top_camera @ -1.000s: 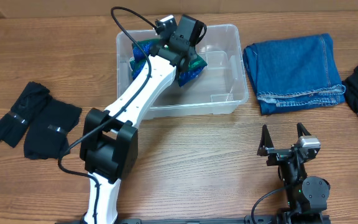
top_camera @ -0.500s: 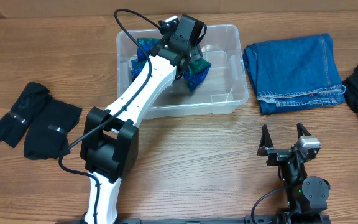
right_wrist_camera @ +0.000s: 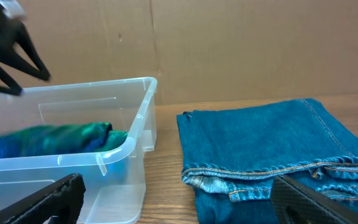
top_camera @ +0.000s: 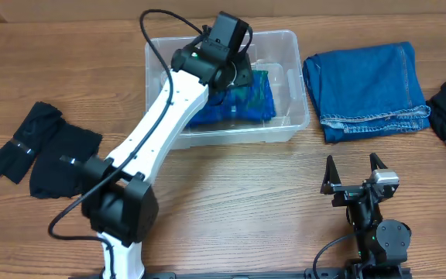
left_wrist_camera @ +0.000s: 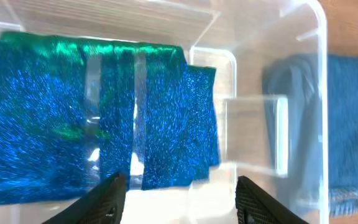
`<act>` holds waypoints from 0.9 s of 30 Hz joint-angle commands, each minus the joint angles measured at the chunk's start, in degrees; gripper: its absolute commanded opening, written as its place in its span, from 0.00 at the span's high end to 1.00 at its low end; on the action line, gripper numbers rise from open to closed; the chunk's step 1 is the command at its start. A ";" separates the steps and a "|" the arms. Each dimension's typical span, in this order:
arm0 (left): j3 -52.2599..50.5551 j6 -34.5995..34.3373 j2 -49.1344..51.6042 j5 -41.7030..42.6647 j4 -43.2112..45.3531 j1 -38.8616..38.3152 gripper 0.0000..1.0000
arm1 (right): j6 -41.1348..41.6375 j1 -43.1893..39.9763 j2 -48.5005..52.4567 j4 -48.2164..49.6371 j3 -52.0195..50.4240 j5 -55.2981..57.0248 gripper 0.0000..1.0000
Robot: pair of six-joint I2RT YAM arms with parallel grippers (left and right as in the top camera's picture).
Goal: Pack container
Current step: 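Lift the blue cloth with left gripper and lay it in the bin, then move left gripper back to the black garments and grasp one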
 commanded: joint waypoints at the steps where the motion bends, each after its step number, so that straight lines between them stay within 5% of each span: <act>1: 1.25 8.17 -1.75 -2.47 -4.17 0.28 0.43 | -0.20 -0.11 -0.35 0.33 -0.59 0.11 0.00; 8: 1.14 12.85 -0.04 -8.00 -5.14 0.79 0.96 | -0.20 -0.11 -0.35 0.33 -0.59 0.11 0.00; 17: 1.75 13.16 -8.17 -5.01 -18.49 13.57 0.96 | -0.20 -0.11 -0.35 0.33 -0.59 0.11 0.00; 24: 1.36 14.97 -12.37 -12.68 -31.85 26.43 0.66 | -0.20 -0.11 -0.35 0.33 -0.59 0.11 0.00; 27: 0.37 17.57 -12.28 -12.63 -31.43 32.96 0.41 | -0.20 -0.11 -0.35 0.33 -0.59 0.11 0.00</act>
